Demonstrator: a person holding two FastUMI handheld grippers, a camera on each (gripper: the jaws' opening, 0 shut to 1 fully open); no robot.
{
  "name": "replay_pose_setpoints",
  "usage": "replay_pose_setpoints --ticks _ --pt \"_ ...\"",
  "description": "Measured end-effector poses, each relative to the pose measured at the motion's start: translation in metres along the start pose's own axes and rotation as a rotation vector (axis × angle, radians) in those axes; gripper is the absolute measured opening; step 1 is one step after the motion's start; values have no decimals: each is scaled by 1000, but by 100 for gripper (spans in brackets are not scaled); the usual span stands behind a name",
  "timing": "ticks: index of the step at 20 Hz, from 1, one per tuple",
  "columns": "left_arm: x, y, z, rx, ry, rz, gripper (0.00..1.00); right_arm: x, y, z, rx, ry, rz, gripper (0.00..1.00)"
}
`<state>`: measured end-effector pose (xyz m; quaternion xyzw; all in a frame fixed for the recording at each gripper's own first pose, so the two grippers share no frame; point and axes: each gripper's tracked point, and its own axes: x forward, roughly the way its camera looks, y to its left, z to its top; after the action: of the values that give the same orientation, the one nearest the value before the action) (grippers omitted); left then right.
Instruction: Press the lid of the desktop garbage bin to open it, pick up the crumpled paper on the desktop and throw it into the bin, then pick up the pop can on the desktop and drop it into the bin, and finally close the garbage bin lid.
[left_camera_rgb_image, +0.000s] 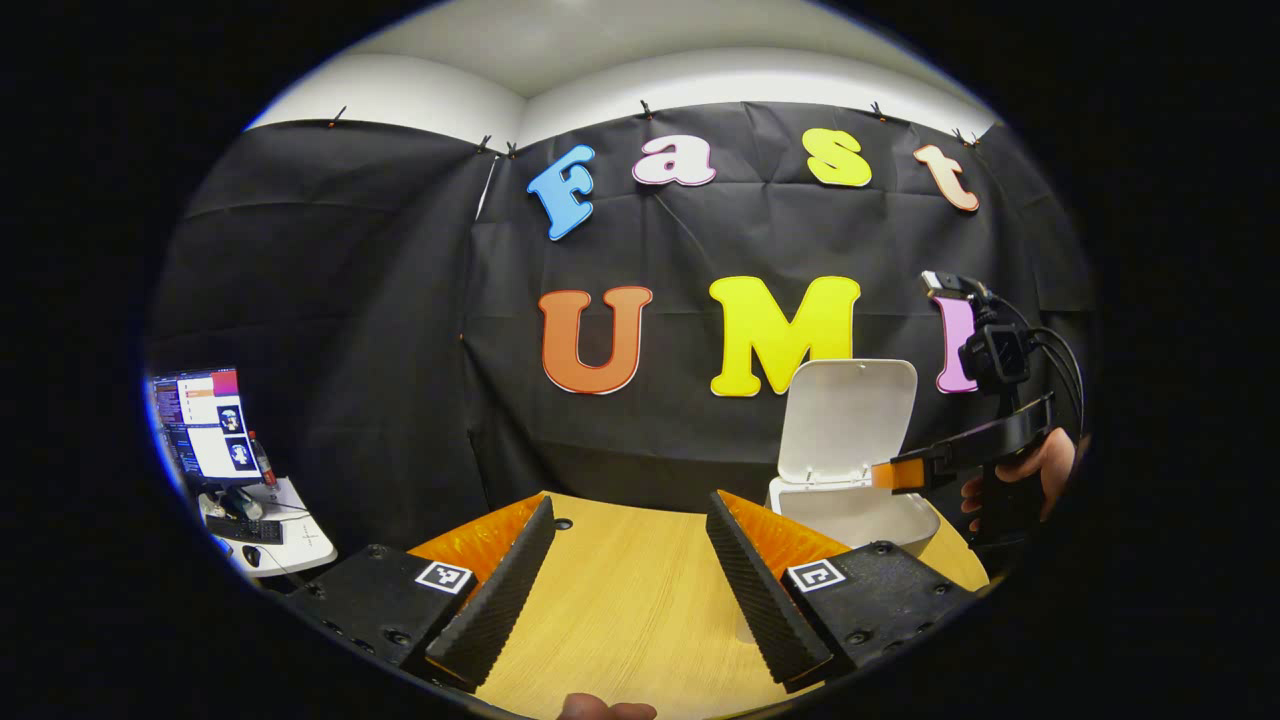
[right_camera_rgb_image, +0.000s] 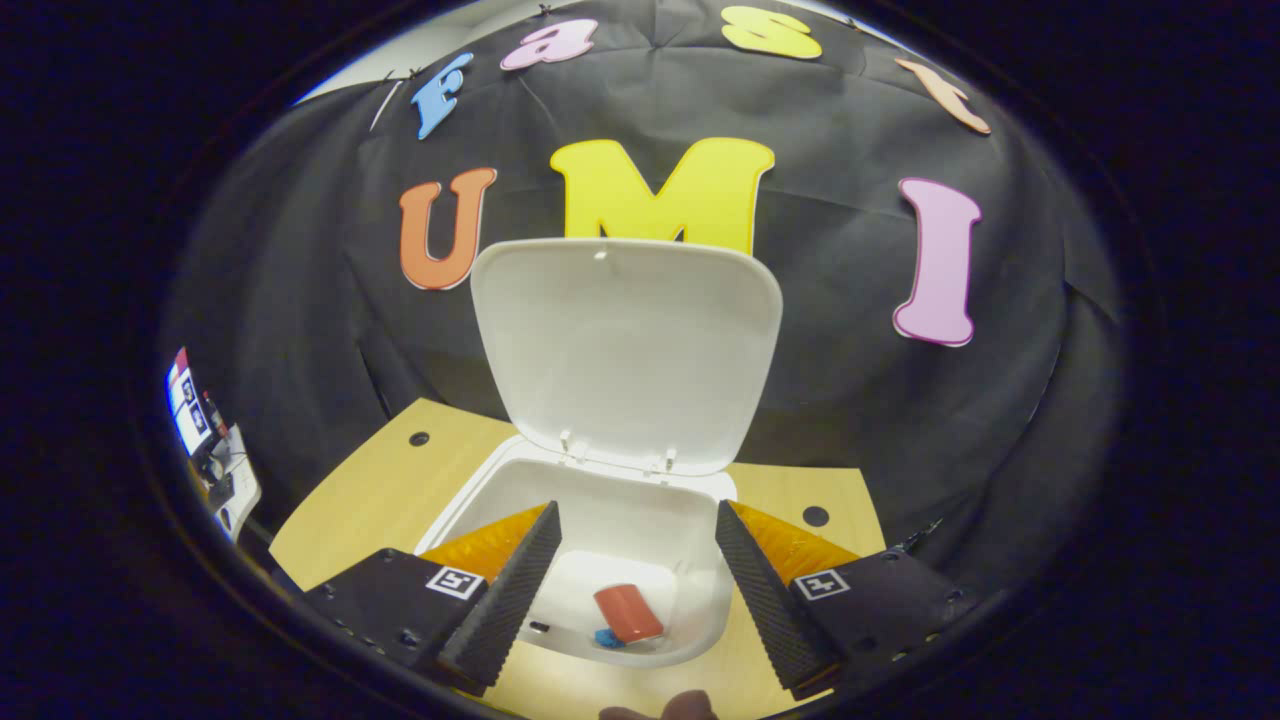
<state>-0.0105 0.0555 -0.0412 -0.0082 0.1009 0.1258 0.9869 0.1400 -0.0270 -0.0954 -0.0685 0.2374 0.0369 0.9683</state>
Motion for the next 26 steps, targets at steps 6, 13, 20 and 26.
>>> replay_pose_setpoints --ticks 6,13,20,26 --pt "5 -15 -3 -3 3 -44 98 -30 5 72 15 -204 -24 98" --pt "6 3 9 -6 -35 -5 98 -17 26 138 85 -274 -13 96" --pt "0 32 14 -9 -40 86 98 26 27 158 111 -269 -77 97" --pt "-5 42 12 0 -37 128 98 46 30 158 108 -240 -92 96"
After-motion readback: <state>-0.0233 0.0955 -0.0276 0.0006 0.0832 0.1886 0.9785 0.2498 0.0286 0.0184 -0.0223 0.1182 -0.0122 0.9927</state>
